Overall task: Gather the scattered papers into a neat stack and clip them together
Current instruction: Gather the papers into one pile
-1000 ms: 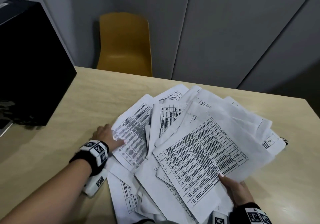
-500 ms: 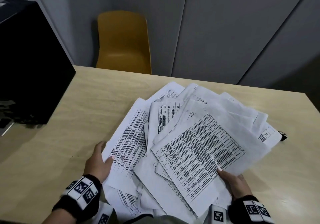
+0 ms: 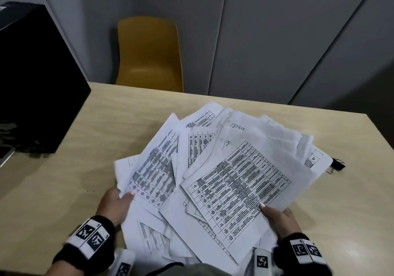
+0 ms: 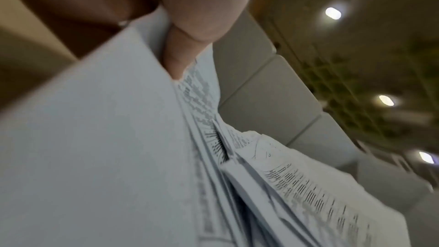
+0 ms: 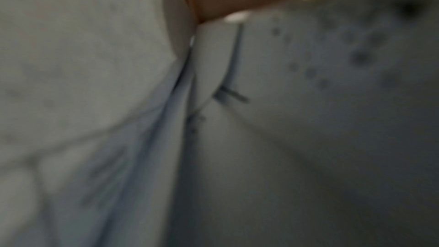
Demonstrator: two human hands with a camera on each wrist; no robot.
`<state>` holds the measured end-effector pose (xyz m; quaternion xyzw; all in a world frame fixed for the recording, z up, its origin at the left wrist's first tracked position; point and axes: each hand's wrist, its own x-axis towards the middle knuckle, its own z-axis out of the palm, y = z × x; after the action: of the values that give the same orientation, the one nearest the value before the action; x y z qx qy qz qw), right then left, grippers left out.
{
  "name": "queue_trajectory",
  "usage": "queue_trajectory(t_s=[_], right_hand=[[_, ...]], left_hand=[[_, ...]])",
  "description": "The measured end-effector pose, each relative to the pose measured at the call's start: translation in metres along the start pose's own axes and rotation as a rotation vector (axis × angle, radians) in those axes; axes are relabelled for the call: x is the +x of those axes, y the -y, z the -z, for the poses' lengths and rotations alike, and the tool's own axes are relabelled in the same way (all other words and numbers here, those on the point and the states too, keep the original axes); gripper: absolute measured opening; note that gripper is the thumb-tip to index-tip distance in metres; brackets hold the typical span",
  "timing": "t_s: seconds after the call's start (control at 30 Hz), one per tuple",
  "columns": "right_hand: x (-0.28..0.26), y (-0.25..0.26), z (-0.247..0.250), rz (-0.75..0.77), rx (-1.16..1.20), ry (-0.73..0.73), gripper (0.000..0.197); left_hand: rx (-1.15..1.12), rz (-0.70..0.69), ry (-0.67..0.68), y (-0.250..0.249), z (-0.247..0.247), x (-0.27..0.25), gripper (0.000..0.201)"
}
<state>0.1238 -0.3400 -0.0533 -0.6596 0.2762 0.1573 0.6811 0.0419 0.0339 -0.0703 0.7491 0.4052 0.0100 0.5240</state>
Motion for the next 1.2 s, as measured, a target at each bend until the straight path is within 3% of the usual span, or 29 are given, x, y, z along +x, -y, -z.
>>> queue_trajectory(t_s=[0.07, 0.17, 0.27, 0.37, 0.43, 0.5, 0.6, 0.73, 0.87, 0.93, 1.03, 1.1, 1.2], right_hand=[[0.001, -0.001, -0.002, -0.008, -0.044, -0.029, 0.013], [0.003, -0.002, -0.004, -0.037, -0.057, -0.045, 0.015], [0.004, -0.005, -0.004, -0.039, -0.105, -0.045, 0.031], [0.002, -0.002, -0.004, -0.031, -0.097, -0.019, 0.016], [0.002, -0.002, -0.004, -0.016, -0.104, -0.012, 0.016], [0.001, -0.003, -0.005, -0.026, -0.097, -0.005, 0.021], [-0.005, -0.003, -0.006, -0.016, -0.082, 0.008, 0.033], [-0.017, 0.01, -0.008, 0.004, -0.084, 0.021, 0.028], [-0.016, 0.008, -0.006, 0.034, -0.118, 0.008, 0.018], [-0.005, -0.002, -0.004, 0.022, -0.14, -0.014, 0.027], [0.003, -0.013, -0.004, 0.006, -0.168, -0.019, 0.054], [0.002, -0.013, -0.004, -0.006, -0.17, -0.015, 0.055], [0.007, -0.012, -0.001, -0.038, -0.096, -0.033, 0.054]], left_hand=[[0.085, -0.098, -0.106, -0.016, 0.015, -0.002, 0.016], [0.084, -0.179, -0.162, -0.042, 0.037, -0.006, 0.025], [0.193, -0.32, -0.233, -0.073, 0.058, -0.016, 0.023], [0.287, -0.493, -0.333, -0.105, 0.077, -0.029, 0.028], [0.277, -0.597, -0.409, -0.119, 0.086, -0.027, 0.028], [0.175, -0.661, -0.479, -0.129, 0.097, -0.022, 0.043], [0.055, -0.717, -0.485, -0.148, 0.102, -0.025, 0.05], [-0.153, -0.614, -0.31, -0.155, 0.051, -0.042, 0.021], [-0.21, -0.318, 0.045, -0.108, -0.017, -0.019, 0.009], [-0.165, -0.117, 0.173, -0.084, -0.041, -0.006, 0.009], [-0.026, -0.004, 0.192, -0.064, -0.062, 0.006, 0.027], [0.103, -0.005, 0.135, -0.061, -0.067, 0.008, 0.021], [0.226, -0.082, 0.101, -0.066, -0.073, 0.004, 0.028]])
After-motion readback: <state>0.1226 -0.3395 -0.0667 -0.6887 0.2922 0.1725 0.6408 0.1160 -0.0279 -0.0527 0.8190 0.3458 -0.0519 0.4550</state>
